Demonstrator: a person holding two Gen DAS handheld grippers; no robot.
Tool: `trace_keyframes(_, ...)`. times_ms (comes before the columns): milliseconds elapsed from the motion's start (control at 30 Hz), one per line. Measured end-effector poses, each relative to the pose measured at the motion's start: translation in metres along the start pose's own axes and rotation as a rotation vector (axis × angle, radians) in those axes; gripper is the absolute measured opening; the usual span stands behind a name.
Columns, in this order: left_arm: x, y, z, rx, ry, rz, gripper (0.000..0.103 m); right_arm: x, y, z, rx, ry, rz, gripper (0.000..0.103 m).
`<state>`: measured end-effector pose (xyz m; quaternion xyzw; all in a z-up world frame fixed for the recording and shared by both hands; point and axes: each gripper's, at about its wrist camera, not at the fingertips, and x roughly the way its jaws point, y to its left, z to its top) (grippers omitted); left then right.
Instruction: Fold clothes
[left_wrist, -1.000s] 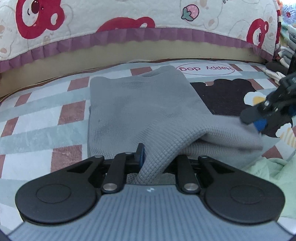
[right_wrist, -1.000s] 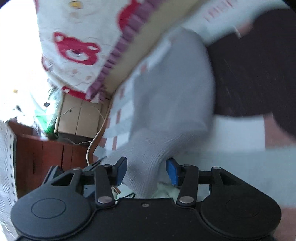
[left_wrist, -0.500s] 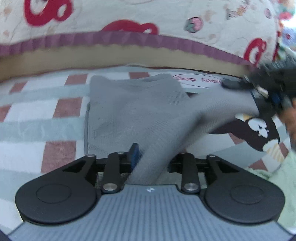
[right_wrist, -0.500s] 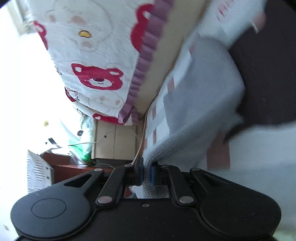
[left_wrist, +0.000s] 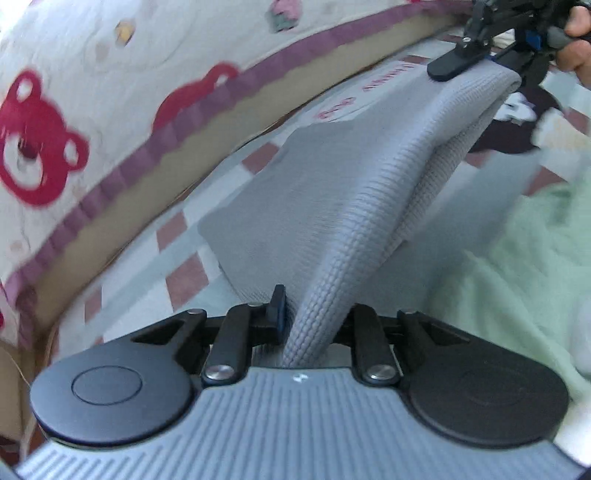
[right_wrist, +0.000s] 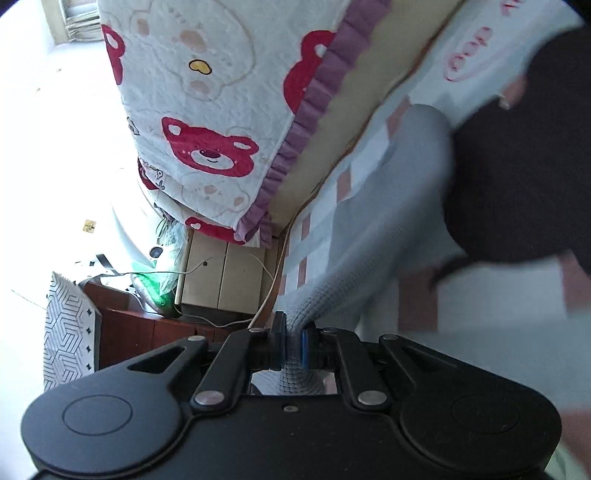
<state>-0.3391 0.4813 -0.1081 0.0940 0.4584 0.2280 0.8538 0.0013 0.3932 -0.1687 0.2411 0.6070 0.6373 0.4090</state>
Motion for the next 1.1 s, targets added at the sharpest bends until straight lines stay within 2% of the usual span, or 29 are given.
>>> trace_keyframes(67, -0.014, -0.014, 0.000, 0.026, 0.013, -0.044, 0.015, -0.020, -0.005, -0.019, 0.034, -0.008, -0.001, 0.010)
trace_keyframes(167, -0.026, -0.032, -0.001, 0.033, 0.040, -0.123, 0.016, -0.043, -0.009, -0.043, 0.030, 0.043, -0.109, 0.010)
trace_keyframes(267, -0.029, -0.042, -0.001, 0.042, 0.051, -0.164, 0.016, -0.055, -0.010, -0.059, 0.037, 0.080, -0.188, 0.010)
trace_keyframes(300, -0.032, -0.045, 0.001, 0.048, 0.047, -0.167, 0.016, -0.058, -0.006, -0.061, 0.018, 0.079, -0.216, 0.010)
trace_keyframes(400, -0.041, -0.051, 0.008, 0.068, 0.037, -0.176, 0.016, -0.061, 0.019, -0.053, -0.167, 0.072, -0.301, 0.010)
trace_keyframes(600, -0.020, -0.017, 0.028, -0.116, -0.003, -0.266, 0.018, -0.058, 0.008, -0.006, -0.105, 0.057, -0.322, 0.011)
trace_keyframes(633, -0.013, -0.008, 0.030, -0.157, -0.017, -0.302, 0.020, -0.054, 0.004, 0.005, -0.079, 0.065, -0.330, 0.011)
trace_keyframes(733, 0.014, 0.014, 0.032, -0.246, -0.013, -0.377, 0.020, -0.037, -0.016, 0.039, 0.047, 0.102, -0.344, 0.011)
trace_keyframes(833, 0.046, 0.040, 0.039, -0.323, 0.007, -0.416, 0.020, -0.018, -0.038, 0.068, 0.175, 0.131, -0.347, 0.011)
trace_keyframes(900, 0.071, 0.061, 0.043, -0.416, 0.016, -0.457, 0.020, -0.006, -0.054, 0.085, 0.259, 0.159, -0.348, 0.013)
trace_keyframes(933, 0.085, 0.072, 0.043, -0.493, 0.023, -0.486, 0.020, -0.001, -0.062, 0.091, 0.291, 0.164, -0.348, 0.013)
trace_keyframes(1033, 0.134, 0.102, 0.021, -0.825, 0.051, -0.586, 0.020, 0.012, -0.082, 0.106, 0.354, 0.166, -0.336, 0.017)
trace_keyframes(1100, 0.152, 0.103, 0.006, -0.946, 0.054, -0.541, 0.020, 0.015, -0.092, 0.107, 0.357, 0.160, -0.267, 0.033)
